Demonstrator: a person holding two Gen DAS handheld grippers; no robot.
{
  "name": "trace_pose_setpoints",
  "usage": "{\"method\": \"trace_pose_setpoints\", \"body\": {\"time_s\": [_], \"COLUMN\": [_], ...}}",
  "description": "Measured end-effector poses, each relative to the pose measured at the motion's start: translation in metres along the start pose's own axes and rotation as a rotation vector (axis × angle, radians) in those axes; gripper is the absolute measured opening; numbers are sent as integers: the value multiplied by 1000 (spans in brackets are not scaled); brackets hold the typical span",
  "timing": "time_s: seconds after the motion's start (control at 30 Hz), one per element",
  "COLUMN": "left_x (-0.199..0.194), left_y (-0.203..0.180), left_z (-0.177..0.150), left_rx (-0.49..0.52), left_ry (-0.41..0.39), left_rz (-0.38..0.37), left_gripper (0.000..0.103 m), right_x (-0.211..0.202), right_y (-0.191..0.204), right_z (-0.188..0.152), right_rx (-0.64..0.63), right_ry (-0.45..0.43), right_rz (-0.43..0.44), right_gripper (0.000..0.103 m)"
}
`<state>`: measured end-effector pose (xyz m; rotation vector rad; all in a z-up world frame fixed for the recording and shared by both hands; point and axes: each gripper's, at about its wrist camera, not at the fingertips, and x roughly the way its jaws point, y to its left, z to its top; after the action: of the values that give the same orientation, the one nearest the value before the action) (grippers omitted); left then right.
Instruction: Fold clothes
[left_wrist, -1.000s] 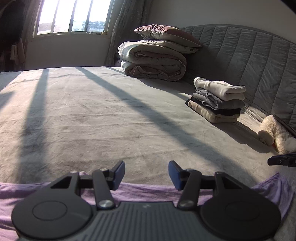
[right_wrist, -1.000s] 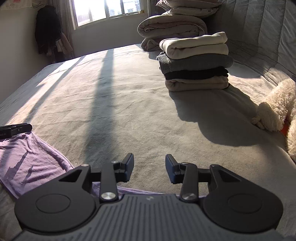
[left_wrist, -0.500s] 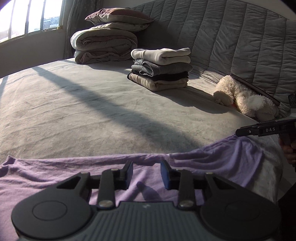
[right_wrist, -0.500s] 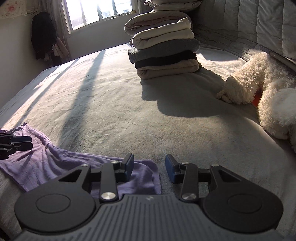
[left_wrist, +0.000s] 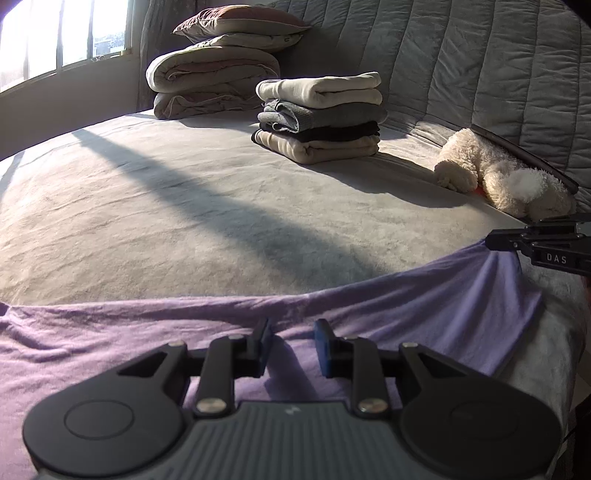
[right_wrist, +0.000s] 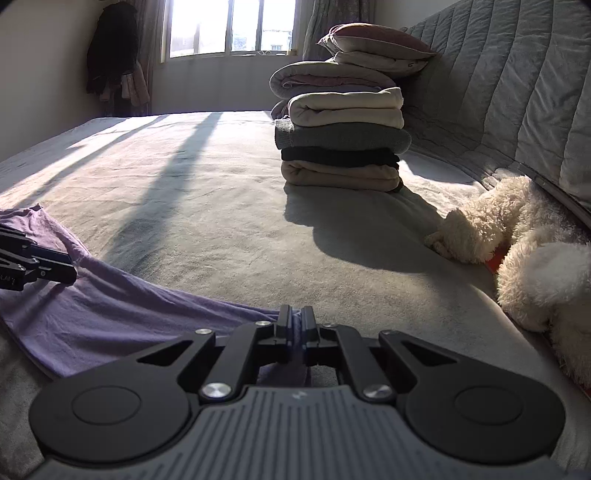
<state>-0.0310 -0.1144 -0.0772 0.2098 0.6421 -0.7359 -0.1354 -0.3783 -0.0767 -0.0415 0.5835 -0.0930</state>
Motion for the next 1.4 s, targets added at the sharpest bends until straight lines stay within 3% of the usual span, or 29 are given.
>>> {"method": "trace_pose_setpoints", "body": {"time_s": [0.1, 0.37, 0.47, 0.53, 0.77, 0.83, 0.93, 1.2, 1.33, 1.4], "left_x": [1, -7, -5, -3, 10, 13, 11, -7, 2, 6], "left_y": [-4, 10, 19, 25, 24, 16, 7, -1, 2, 3], "left_z": [0, 4, 8, 12, 21, 18, 12, -3, 2, 3], "left_rx": [18, 57, 101, 123, 160, 187, 213, 227, 209, 201], "left_ry": [3, 9, 16, 19, 34, 26, -7, -193, -121, -78], "left_rz": [19, 105, 137, 149, 51, 48, 51, 160, 163, 147], "left_gripper": [27, 28, 44, 46, 45, 37, 1, 0, 2, 10], "right_x": [12, 4, 3, 5, 10, 10, 10, 11, 10, 10], "right_y": [1, 0, 3, 4, -6, -9, -10, -10, -9, -9], "right_z": [-5, -3, -6, -6, -3, -3, -4, -5, -4, -4], "right_rx": [-28, -18, -27, -29, 59, 83, 89, 78, 76, 73], "right_ry": [44, 29, 32, 36, 57, 60, 58, 54, 55, 56], "right_rz": [-21, -15, -10, -9, 11, 22, 29, 31, 27, 22], "right_gripper": [4, 4, 5, 6, 6, 6, 6, 6, 6, 7]}}
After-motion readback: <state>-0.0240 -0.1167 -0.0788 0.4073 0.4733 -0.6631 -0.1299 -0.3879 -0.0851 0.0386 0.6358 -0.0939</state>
